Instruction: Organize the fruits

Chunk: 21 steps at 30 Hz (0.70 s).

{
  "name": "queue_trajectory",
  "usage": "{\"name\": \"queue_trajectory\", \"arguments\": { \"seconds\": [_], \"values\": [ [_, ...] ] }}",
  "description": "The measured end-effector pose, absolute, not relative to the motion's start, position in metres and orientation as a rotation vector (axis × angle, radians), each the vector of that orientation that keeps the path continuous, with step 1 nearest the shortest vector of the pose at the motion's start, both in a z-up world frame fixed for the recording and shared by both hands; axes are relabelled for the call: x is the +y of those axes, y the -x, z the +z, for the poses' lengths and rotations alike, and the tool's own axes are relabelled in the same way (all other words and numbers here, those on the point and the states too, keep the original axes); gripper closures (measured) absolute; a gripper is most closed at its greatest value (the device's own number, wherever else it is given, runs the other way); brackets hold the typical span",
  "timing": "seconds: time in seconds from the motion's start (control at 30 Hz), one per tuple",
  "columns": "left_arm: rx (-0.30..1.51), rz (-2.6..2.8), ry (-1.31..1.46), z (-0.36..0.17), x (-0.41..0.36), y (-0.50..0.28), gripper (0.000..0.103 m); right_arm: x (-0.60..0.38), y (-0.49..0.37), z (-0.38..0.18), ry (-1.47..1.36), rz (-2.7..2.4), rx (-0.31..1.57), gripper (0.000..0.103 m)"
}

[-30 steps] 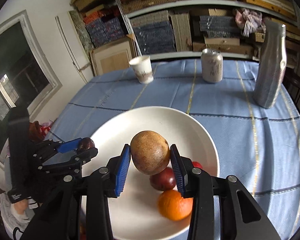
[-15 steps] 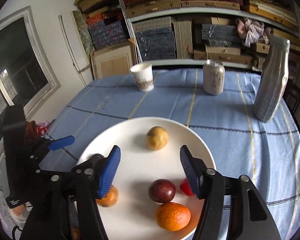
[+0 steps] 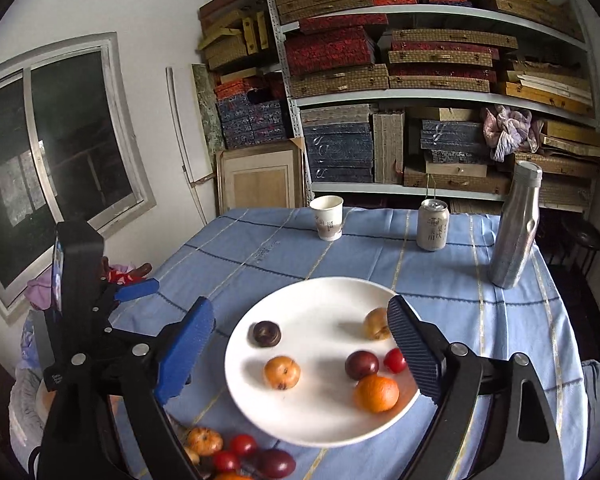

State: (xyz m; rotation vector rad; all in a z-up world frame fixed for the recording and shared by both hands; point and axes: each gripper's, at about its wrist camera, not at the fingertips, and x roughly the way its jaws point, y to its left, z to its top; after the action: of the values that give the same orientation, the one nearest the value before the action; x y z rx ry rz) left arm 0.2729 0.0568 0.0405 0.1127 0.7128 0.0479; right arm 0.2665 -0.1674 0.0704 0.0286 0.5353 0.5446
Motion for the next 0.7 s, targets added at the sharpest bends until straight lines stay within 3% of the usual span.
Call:
{"name": "queue_trajectory", "arguments": {
  "seconds": [0.4, 0.7],
  "values": [
    [0.769, 0.156, -0.079, -0.031, 0.107, -0.164, 0.005, -0.245, -0.167, -0.024, -0.063, 0.291, 0.506, 0.005],
    [0.827, 0.149, -0.138, -0.055, 0.096, -0.142, 0.005, -0.267, -0.149, -0.040, -0.117, 0.285, 0.529, 0.004]
  ]
}}
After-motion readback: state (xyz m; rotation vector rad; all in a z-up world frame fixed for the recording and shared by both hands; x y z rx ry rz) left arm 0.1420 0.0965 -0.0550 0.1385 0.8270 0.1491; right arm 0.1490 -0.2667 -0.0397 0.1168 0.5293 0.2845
